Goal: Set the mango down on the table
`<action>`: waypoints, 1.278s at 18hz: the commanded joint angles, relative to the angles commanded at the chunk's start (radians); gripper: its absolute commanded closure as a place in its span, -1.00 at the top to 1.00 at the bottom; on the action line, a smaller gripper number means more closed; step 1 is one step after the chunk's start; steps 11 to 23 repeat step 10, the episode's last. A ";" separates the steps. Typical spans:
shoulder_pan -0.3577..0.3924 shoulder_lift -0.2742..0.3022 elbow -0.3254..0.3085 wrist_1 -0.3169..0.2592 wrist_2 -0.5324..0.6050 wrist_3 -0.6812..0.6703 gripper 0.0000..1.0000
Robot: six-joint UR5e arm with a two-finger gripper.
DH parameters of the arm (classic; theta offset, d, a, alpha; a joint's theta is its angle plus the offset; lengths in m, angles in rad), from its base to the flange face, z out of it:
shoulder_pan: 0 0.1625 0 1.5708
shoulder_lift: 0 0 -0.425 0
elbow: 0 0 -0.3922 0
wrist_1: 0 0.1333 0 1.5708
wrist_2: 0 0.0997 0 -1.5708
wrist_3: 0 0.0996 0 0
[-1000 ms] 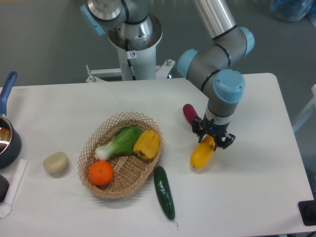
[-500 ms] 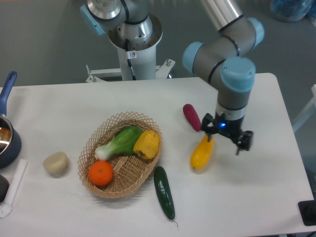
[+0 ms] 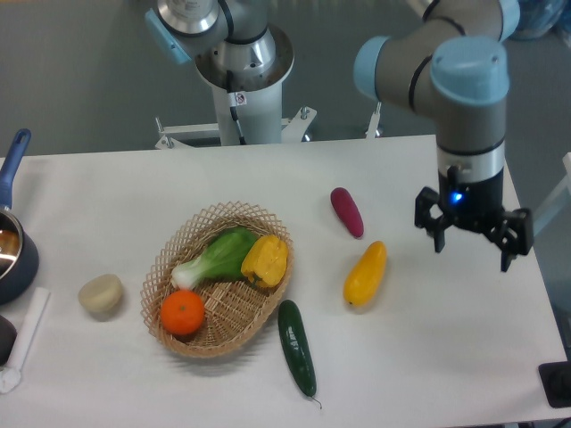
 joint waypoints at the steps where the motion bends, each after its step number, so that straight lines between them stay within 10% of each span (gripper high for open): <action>1: 0.012 0.017 -0.006 -0.026 0.000 0.057 1.00; 7: 0.074 0.081 -0.061 -0.086 0.000 0.255 1.00; 23: 0.080 0.086 -0.072 -0.082 -0.003 0.257 1.00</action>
